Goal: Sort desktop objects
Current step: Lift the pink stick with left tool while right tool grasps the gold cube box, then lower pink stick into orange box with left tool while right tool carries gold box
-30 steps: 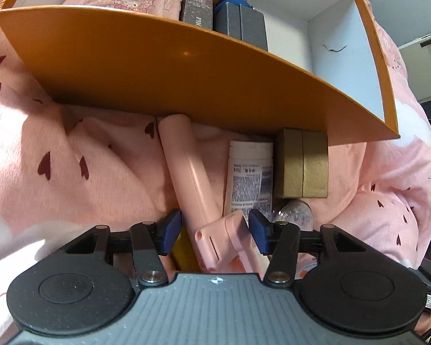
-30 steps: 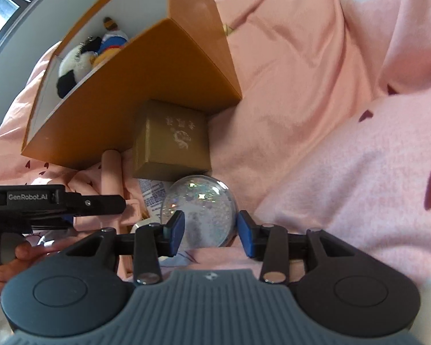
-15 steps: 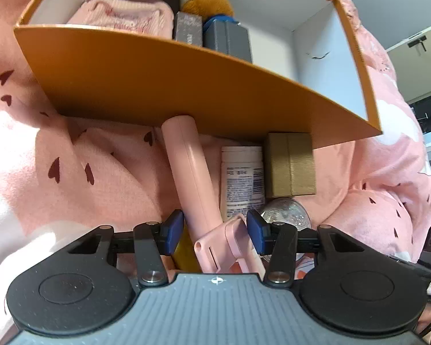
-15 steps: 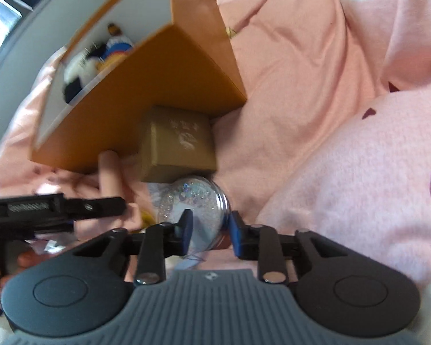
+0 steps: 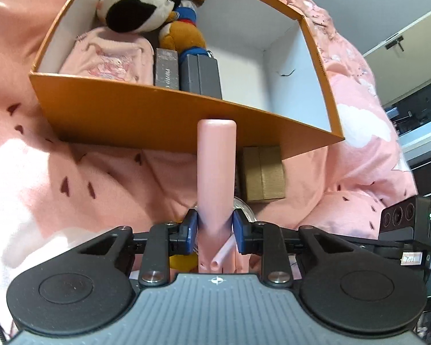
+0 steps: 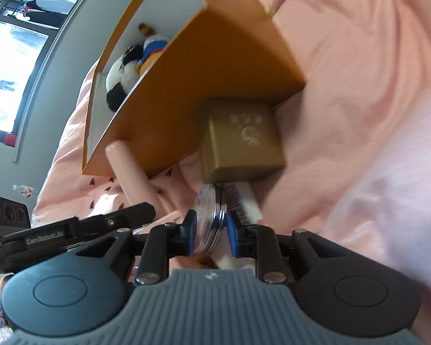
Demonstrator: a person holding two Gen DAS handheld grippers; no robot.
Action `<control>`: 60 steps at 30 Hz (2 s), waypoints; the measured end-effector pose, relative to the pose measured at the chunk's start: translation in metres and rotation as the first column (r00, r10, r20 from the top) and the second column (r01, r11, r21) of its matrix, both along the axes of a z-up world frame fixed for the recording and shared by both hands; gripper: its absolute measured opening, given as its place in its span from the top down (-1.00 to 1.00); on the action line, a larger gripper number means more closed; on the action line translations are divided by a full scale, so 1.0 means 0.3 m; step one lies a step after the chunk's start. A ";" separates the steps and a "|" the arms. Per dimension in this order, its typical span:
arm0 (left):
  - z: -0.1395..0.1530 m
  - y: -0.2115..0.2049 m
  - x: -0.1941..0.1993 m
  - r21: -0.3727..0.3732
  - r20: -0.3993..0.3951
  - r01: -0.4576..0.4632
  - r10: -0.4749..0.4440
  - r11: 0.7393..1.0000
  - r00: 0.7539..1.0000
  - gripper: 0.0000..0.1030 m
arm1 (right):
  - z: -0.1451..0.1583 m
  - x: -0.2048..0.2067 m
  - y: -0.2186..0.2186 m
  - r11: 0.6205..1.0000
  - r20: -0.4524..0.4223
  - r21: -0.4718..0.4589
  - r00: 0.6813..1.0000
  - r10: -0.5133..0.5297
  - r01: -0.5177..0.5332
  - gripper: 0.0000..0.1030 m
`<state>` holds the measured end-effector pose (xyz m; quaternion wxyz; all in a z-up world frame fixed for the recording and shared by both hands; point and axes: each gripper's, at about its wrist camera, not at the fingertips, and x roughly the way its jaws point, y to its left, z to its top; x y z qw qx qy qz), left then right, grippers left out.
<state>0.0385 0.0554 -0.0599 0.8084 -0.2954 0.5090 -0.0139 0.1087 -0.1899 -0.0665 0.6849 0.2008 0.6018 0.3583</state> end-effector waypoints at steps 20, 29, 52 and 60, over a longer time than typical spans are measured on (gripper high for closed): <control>-0.113 0.024 0.038 -0.043 -0.091 -0.027 0.023 0.999 0.996 0.40 | -0.089 0.009 0.068 0.999 -0.083 -0.044 0.997 -0.001 -0.003 0.52; -0.090 0.012 0.022 -0.019 -0.064 -0.029 0.027 0.999 0.998 0.40 | 0.013 -0.080 0.109 0.987 0.129 -0.159 0.991 0.045 -0.025 0.29; 0.215 0.066 -0.043 0.094 0.176 -0.059 0.042 0.994 0.984 0.42 | 0.125 -0.215 0.315 0.771 0.615 -0.635 0.637 0.464 0.052 -0.16; 0.283 0.078 -0.050 0.087 0.224 -0.045 0.025 0.995 0.974 0.41 | 0.130 -0.199 0.284 0.774 0.621 -0.627 0.657 0.427 0.089 0.01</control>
